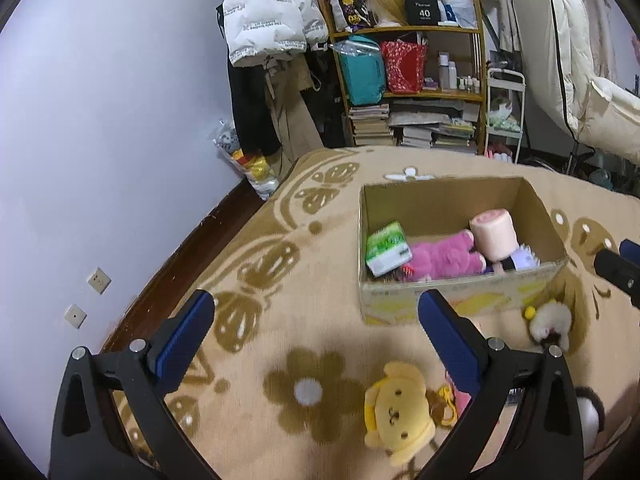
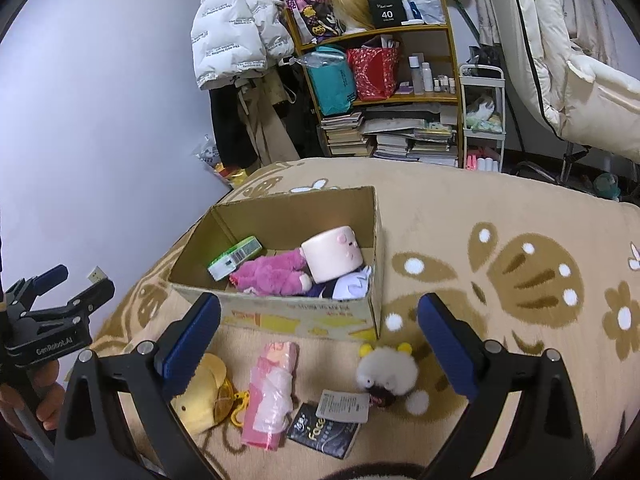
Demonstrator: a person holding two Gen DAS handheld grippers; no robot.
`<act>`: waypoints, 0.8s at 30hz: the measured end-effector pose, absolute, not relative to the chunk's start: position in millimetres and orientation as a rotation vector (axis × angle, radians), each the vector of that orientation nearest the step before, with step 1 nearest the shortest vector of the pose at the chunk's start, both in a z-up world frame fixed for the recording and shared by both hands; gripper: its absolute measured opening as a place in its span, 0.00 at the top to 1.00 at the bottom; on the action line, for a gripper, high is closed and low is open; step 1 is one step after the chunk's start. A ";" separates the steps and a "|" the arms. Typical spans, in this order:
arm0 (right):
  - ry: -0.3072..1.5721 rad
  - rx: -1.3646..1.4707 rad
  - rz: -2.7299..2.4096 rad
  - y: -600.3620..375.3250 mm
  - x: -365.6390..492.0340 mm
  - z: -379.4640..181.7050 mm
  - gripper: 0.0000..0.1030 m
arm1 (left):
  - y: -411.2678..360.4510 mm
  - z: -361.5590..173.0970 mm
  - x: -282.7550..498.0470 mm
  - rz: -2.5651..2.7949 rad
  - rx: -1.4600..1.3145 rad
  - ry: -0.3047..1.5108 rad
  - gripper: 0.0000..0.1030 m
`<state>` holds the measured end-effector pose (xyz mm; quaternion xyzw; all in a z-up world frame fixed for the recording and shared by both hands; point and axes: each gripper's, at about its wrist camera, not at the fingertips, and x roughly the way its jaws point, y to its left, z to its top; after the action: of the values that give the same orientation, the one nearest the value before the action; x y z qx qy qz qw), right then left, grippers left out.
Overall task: Organize soft objects
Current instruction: 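Move the left gripper to the yellow bear while the right approaches the white fluffy toy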
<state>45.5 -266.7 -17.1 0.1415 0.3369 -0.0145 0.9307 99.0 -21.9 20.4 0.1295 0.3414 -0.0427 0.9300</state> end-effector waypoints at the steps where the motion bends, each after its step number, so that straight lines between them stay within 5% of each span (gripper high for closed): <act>1: 0.691 0.288 -0.031 -266.6 42.3 -18.1 0.00 | -21.4 19.0 94.8 -0.088 0.267 0.707 0.02; 24: 0.723 0.341 -0.073 -268.4 20.6 -46.4 0.00 | -18.1 -25.4 70.8 -0.068 0.280 0.842 0.02</act>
<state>20.6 -268.4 -46.4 0.1661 0.3517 -0.0354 0.9206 70.8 -18.1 -25.4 0.1355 0.4074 -0.0328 0.9025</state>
